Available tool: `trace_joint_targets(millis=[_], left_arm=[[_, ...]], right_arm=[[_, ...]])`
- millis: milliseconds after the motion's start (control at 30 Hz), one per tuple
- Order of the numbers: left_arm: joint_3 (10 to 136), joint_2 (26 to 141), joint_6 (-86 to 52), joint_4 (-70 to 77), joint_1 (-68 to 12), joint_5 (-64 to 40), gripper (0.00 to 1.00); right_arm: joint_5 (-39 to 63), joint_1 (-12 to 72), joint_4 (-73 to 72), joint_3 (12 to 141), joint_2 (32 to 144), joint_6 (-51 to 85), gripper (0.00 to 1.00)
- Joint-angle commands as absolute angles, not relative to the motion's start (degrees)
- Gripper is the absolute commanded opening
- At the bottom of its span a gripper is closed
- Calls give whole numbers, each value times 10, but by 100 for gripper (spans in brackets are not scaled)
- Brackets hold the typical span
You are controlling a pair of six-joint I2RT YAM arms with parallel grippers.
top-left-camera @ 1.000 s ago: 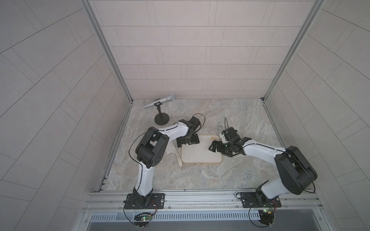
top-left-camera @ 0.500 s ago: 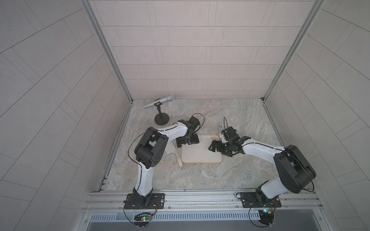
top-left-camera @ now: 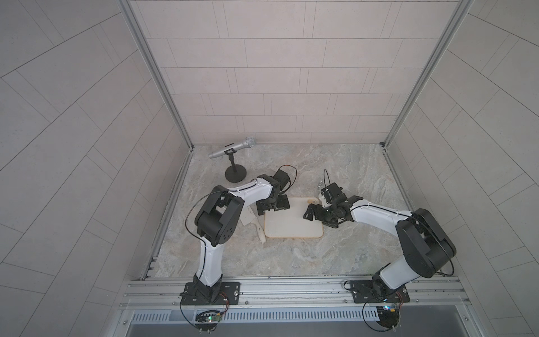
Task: Align the knife with the edge of the cutting board
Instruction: Adjust the work surface at the center of the board.
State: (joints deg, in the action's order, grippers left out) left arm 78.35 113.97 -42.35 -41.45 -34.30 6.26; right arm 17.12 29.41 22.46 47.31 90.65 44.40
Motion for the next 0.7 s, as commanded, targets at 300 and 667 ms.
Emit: trace_joint_targets(millis=[300, 667], left_arm=[[773, 1116, -418, -383, -339, 9, 100], [780, 1125, -396, -387, -334, 9, 100]], right_arm=[[195, 308, 193, 464, 970, 445, 100], [178, 308, 203, 450, 950, 449, 100]])
